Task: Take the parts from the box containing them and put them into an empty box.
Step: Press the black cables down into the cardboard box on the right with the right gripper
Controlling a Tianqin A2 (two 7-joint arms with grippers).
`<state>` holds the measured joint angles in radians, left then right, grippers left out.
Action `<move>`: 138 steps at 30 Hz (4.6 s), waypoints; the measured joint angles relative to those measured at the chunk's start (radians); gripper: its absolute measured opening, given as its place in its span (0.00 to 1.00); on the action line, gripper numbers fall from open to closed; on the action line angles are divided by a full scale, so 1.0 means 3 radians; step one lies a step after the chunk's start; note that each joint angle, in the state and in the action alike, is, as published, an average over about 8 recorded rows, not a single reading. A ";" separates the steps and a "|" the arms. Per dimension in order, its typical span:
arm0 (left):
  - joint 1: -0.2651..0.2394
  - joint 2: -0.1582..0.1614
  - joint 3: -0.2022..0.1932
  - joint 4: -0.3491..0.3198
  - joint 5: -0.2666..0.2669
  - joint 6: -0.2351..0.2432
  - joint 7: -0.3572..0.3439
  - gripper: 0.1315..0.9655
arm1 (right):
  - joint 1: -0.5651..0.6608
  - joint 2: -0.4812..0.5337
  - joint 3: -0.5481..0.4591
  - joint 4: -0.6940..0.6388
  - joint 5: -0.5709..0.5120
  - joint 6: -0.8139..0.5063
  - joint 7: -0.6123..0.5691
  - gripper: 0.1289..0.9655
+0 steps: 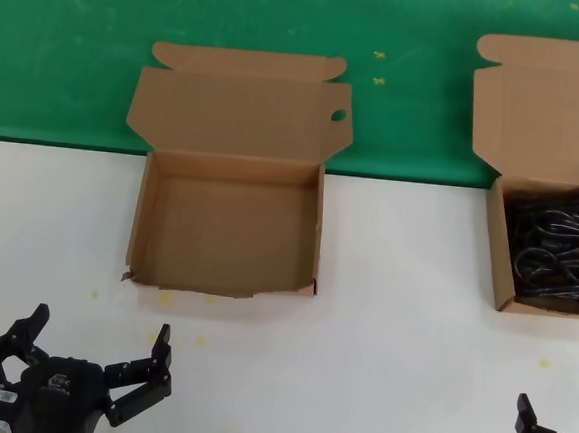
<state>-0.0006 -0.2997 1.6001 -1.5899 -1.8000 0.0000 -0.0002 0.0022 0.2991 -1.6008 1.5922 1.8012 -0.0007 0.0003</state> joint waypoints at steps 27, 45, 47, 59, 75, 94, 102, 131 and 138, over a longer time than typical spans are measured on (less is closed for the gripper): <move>0.0000 0.0000 0.0000 0.0000 0.0000 0.0000 0.0000 1.00 | 0.0000 0.0000 0.0000 0.0000 0.0000 0.0000 0.0000 1.00; 0.0000 0.0000 0.0000 0.0000 0.0000 0.0000 0.0000 1.00 | 0.0000 0.0000 0.0000 0.0000 0.0000 0.0000 0.0000 1.00; 0.0000 0.0000 0.0000 0.0000 0.0000 0.0000 0.0000 1.00 | 0.0000 0.0000 0.0000 0.0000 0.0000 0.0000 0.0000 1.00; 0.0000 0.0000 0.0000 0.0000 0.0000 0.0000 0.0000 1.00 | -0.0018 -0.0027 -0.0004 -0.0019 -0.0026 -0.0055 -0.0036 1.00; 0.0000 0.0000 0.0000 0.0000 0.0000 0.0000 0.0000 1.00 | 0.0327 0.0618 -0.0216 -0.0244 -0.0020 -0.0121 0.0075 1.00; 0.0000 0.0000 0.0000 0.0000 0.0000 0.0000 0.0000 1.00 | 0.1034 0.1549 -0.0777 -0.0453 -0.0232 -0.0225 0.0492 1.00; 0.0000 0.0000 0.0000 0.0000 0.0000 0.0000 0.0000 1.00 | 0.1402 0.1743 -0.0754 -0.0506 -0.0877 -0.0512 0.0950 1.00; 0.0000 0.0000 0.0000 0.0000 0.0001 0.0000 -0.0002 1.00 | 0.2517 0.1277 -0.0228 -0.2043 -0.0607 -0.1705 -0.0893 1.00; 0.0000 0.0000 0.0000 0.0000 0.0001 0.0000 -0.0001 1.00 | 0.2849 0.1075 -0.0026 -0.2745 -0.0234 -0.2053 -0.1726 1.00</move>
<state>-0.0005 -0.2998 1.6002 -1.5899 -1.7996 0.0000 -0.0006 0.8570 0.6216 -1.6086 0.7686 1.7309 -0.6166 -0.5176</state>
